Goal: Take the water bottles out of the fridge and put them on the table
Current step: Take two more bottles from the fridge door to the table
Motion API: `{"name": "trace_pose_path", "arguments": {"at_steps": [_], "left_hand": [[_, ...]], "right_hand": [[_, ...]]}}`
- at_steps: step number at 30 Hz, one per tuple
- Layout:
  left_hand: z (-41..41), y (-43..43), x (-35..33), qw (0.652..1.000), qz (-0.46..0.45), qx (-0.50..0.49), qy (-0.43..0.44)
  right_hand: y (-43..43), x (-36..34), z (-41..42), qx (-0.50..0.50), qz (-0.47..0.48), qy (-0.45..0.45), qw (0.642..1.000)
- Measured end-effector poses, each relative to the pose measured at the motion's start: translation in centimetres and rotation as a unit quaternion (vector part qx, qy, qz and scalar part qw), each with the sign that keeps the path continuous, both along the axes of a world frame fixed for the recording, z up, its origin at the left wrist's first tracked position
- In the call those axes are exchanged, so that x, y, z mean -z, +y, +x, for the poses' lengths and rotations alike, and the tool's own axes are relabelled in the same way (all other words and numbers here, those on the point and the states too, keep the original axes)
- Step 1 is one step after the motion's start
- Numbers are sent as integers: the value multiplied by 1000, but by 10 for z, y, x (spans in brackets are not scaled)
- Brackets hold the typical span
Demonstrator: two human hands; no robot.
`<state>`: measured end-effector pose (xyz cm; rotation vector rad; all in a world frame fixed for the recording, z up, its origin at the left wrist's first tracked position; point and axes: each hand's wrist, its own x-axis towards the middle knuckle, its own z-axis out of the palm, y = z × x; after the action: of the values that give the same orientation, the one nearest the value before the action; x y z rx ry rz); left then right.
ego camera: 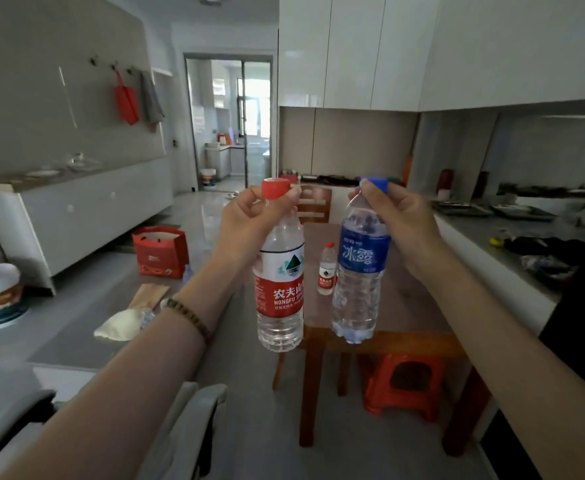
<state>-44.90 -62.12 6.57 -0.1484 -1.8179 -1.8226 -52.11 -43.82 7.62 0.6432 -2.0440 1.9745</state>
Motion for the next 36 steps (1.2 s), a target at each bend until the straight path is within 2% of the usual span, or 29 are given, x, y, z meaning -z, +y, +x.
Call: {"name": "trace_pose_path", "arguments": {"at_steps": [6, 10, 14, 16, 19, 22, 29, 36], "left_hand": [[-119, -23, 27, 999, -42, -1, -1], [-217, -41, 62, 988, -151, 1, 17], [-316, -57, 99, 960, -278, 17, 17], [-359, -61, 117, 952, -304, 39, 7], [-417, -66, 142, 952, -297, 63, -22], [-461, -66, 171, 955, -274, 87, -71], [-515, -47, 229, 961, -205, 93, -159], [-542, -25, 253, 963, -144, 87, -209]], "right_hand": [[-7, 34, -122, 34, 42, -2, 999], [-15, 67, -199, 45, 53, -43, 997], [-28, 100, -273, 60, 72, -78, 993], [-31, 115, -307, 80, 99, -88, 988], [-32, 138, -353, 101, 135, -92, 981], [-35, 161, -391, 91, 120, -125, 981], [-25, 218, -457, 91, 116, -173, 974], [-5, 258, -497, 74, 149, -195, 966]]}}
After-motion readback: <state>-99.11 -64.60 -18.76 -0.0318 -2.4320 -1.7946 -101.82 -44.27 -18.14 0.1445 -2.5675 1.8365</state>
